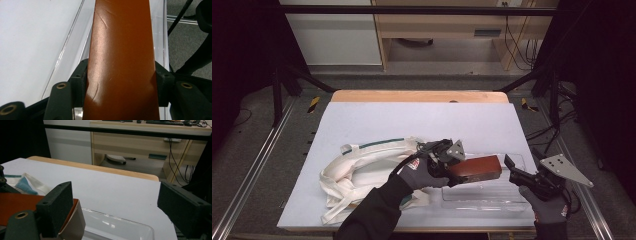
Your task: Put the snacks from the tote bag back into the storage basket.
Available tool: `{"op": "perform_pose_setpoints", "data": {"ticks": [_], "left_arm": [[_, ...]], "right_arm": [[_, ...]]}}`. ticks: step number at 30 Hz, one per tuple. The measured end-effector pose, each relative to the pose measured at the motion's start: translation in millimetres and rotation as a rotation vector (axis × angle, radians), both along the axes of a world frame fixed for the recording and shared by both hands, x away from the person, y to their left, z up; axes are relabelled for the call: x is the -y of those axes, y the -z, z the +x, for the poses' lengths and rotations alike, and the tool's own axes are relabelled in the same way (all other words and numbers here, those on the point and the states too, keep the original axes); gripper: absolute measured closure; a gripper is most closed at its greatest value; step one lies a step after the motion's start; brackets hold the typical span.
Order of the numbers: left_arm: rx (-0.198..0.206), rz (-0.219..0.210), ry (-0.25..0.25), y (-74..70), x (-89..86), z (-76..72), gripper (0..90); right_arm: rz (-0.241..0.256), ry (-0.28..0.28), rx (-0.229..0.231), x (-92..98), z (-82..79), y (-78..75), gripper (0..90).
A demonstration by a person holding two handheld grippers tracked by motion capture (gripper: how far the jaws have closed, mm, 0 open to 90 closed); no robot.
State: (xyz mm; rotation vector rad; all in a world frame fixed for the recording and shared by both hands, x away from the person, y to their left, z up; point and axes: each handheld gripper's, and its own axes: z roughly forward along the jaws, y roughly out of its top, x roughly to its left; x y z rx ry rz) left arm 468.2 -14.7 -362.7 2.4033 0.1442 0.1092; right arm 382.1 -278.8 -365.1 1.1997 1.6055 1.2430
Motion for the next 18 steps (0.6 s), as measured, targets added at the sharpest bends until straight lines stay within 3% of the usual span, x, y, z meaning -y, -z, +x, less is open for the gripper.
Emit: {"op": "perform_pose_setpoints", "data": {"ticks": [18], "left_arm": [[-0.01, -0.009, 0.052, 4.9, 32.5, -0.8, 42.6]], "right_arm": [[0.0, -0.002, 0.007, 1.2, -0.2, -0.8, 13.5]]}}
